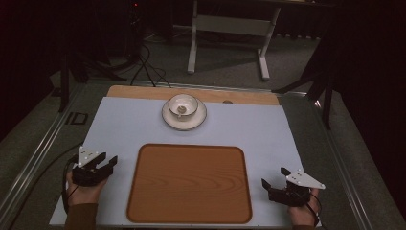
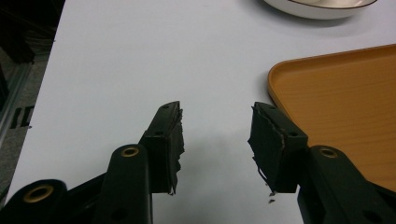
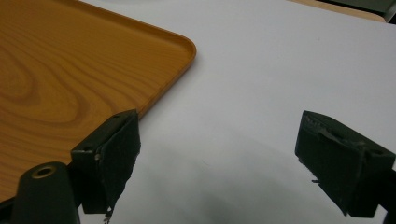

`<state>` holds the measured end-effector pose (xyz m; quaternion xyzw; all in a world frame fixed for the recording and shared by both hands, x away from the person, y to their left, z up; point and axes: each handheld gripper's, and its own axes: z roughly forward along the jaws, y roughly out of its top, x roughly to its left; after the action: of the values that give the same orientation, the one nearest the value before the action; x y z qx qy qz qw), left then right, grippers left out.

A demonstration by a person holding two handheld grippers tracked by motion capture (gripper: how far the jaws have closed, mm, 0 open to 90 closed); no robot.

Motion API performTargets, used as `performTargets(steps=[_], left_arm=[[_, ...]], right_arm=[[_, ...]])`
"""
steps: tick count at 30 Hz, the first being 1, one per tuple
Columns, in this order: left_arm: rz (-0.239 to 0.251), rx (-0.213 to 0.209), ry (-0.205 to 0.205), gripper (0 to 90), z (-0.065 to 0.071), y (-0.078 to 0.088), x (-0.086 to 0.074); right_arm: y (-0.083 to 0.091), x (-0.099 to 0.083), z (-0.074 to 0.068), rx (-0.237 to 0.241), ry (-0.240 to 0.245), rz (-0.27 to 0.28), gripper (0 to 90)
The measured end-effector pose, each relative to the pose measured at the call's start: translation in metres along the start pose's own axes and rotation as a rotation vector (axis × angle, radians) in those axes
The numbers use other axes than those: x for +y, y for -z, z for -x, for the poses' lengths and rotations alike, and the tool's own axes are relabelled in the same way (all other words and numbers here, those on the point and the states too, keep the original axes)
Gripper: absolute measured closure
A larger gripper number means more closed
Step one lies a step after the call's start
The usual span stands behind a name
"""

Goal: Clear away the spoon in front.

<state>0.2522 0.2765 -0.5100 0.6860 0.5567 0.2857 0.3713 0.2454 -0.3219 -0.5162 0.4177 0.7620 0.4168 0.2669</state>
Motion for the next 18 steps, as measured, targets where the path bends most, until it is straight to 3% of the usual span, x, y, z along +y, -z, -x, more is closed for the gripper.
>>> performTargets(steps=[12,18], left_arm=[[0.032,-0.048,-0.037,49.2,0.012,0.005,0.010],[0.048,-0.051,-0.096,49.2,0.022,0.007,0.024]], right_arm=[[-0.001,0.000,-0.002,0.013,0.012,-0.003,13.9],[-0.001,0.000,-0.002,0.011,0.006,0.001,13.9]])
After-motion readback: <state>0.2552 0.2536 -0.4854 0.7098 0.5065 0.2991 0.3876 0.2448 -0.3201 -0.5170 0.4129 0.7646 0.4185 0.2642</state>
